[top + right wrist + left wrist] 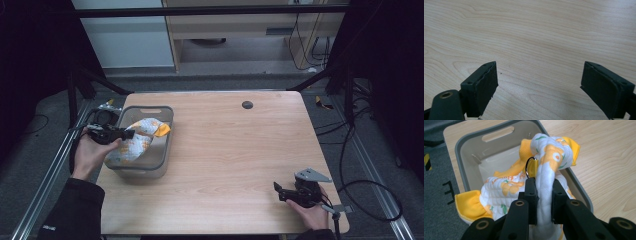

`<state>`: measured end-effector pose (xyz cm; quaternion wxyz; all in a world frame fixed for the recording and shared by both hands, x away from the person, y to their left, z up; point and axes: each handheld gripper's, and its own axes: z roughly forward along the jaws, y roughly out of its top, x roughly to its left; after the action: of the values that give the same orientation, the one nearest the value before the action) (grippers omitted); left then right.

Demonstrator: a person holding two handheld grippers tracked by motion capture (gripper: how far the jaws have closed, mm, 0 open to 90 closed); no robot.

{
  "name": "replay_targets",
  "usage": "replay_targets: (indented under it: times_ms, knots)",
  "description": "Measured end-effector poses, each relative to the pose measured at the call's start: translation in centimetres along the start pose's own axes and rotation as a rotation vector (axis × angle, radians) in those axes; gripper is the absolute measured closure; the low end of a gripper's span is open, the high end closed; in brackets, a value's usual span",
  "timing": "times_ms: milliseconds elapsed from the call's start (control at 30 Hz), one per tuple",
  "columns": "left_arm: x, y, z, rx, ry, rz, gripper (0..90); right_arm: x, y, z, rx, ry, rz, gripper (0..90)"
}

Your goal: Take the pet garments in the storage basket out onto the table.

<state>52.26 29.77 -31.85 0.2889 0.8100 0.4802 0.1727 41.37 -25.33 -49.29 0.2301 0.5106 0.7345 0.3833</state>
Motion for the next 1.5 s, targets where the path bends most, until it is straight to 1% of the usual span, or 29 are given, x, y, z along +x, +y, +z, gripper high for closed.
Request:
replay_targets:
  times_ms: [133,267,400,433,467,600,767,800,900,1067,1100,1300,1400,1500]
  knots:
    - [-0.3,0.2,-0.8,-0.016,-0.005,0.013,79.1,0.0,0.0,0.0,0.000,0.000,-0.001,13.7]
    - [-0.6,0.3,-1.5,-0.030,-0.021,0.024,79.1,0.0,0.0,0.0,-0.003,-0.002,-0.003,13.8]
    - [-1.2,0.4,-2.0,-0.040,-0.038,0.046,79.1,0.0,0.0,0.0,-0.007,-0.003,-0.001,14.0]
    - [-1.5,0.5,-2.3,-0.042,-0.051,0.061,79.1,-0.1,0.0,0.0,-0.010,-0.007,-0.009,14.0]
    - [-1.5,0.5,-2.3,-0.042,-0.051,0.061,79.1,-0.1,0.0,0.0,-0.010,-0.007,-0.009,14.0]
    - [-2.4,0.6,-2.8,-0.050,-0.074,0.089,79.1,0.0,0.0,0.0,-0.010,-0.006,-0.010,14.1]
    - [-3.7,1.0,-3.3,-0.061,-0.091,0.126,79.1,0.0,0.0,0.0,-0.006,-0.002,-0.003,14.0]
    - [-4.0,1.1,-3.4,-0.063,-0.093,0.134,79.1,0.0,0.0,0.0,-0.009,-0.006,-0.011,14.1]
    - [-4.6,1.4,-3.8,-0.065,-0.097,0.159,79.1,-0.1,0.0,0.0,-0.010,-0.005,-0.010,14.1]
    - [-5.6,1.7,-4.4,-0.084,-0.112,0.180,79.1,-0.1,0.0,0.0,-0.011,-0.006,-0.010,14.1]
    - [-5.8,1.8,-4.5,-0.084,-0.115,0.190,79.1,-0.1,0.0,0.0,-0.011,-0.006,-0.010,14.1]
    - [-7.4,2.2,-4.7,-0.087,-0.135,0.230,79.1,-0.1,0.0,0.0,-0.012,-0.005,-0.009,14.1]
    - [-8.1,2.4,-4.6,-0.085,-0.147,0.252,79.1,-0.1,0.0,0.0,-0.011,-0.005,-0.009,14.1]
    - [-9.0,2.6,-4.3,-0.088,-0.161,0.265,79.1,0.0,0.1,-0.1,-0.010,-0.001,0.000,14.1]
